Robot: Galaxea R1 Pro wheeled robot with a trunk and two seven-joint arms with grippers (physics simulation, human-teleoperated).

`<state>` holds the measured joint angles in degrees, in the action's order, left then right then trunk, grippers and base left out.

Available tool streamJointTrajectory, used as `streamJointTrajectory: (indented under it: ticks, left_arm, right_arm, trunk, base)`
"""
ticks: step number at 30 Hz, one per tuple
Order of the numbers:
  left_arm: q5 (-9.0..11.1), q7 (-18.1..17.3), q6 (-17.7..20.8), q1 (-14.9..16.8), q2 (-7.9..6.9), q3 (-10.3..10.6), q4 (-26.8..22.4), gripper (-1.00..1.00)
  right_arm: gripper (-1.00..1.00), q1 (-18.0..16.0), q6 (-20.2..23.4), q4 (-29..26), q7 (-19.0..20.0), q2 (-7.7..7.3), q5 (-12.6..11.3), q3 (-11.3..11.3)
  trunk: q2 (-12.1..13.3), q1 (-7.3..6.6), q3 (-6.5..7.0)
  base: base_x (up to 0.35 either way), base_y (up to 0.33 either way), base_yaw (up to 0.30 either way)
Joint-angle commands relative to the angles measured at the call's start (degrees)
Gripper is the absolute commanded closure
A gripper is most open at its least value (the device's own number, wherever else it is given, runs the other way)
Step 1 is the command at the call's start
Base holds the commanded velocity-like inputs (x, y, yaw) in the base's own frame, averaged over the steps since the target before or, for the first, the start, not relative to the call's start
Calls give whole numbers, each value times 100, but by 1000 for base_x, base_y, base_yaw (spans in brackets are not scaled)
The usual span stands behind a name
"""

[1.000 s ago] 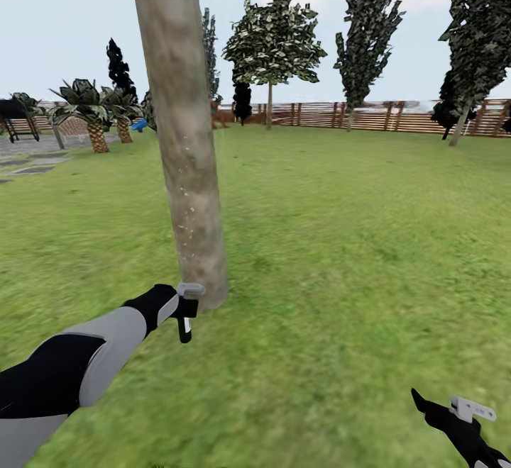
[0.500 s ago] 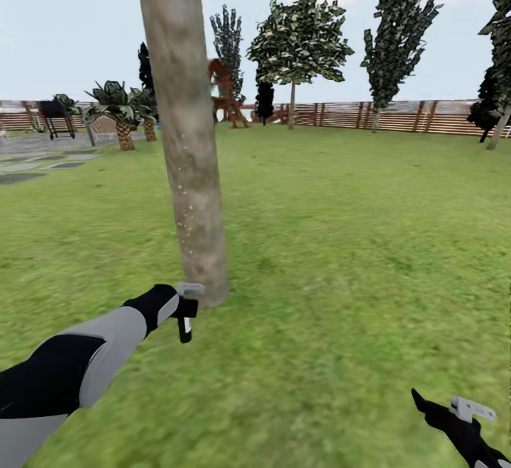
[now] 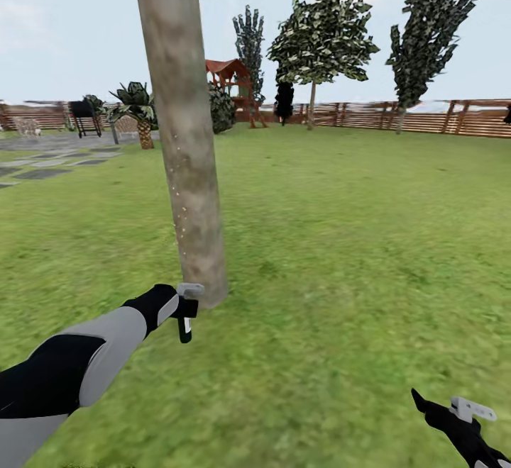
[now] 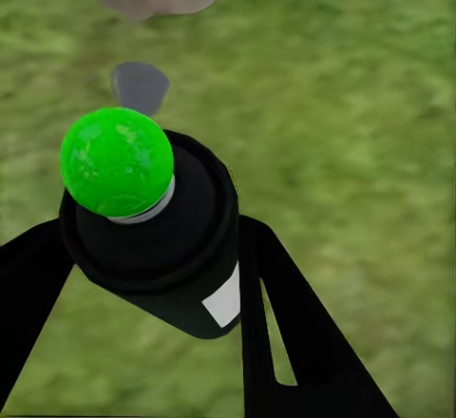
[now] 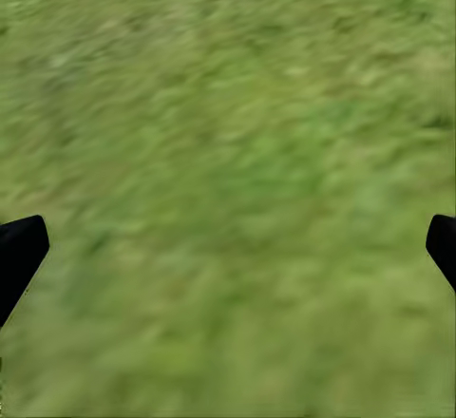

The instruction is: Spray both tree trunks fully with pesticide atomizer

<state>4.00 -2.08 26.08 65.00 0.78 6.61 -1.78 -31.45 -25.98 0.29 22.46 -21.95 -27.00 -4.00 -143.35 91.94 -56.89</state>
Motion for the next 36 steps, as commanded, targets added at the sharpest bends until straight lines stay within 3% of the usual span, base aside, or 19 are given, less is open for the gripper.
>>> streamJointTrajectory:
  ticks: [1,12,24,36]
  left_arm:
    - [40,-12,29,4,1,51,-7,100]
    - [40,-12,29,3,46,59,-7,100]
    - [37,-12,29,-57,308,59,-7,100]
    - [31,-12,29,-58,332,59,-7,100]
  right_arm:
    - [-100,-2,-4,6,49,-2,-16,-40]
    - [-100,-2,-4,6,48,-2,-16,-40]
    - [-100,-2,-4,6,52,-2,-14,-40]
    - [-100,-2,-4,6,48,-2,-16,-40]
  trunk:
    - [-3,0,-6]
    - [-3,0,-6]
    - [-3,0,-6]
    - [-3,0,-6]
  base:
    - [41,-82,273]
    - [103,-115,161]
    - [201,-229,204]
    - [165,-259,242]
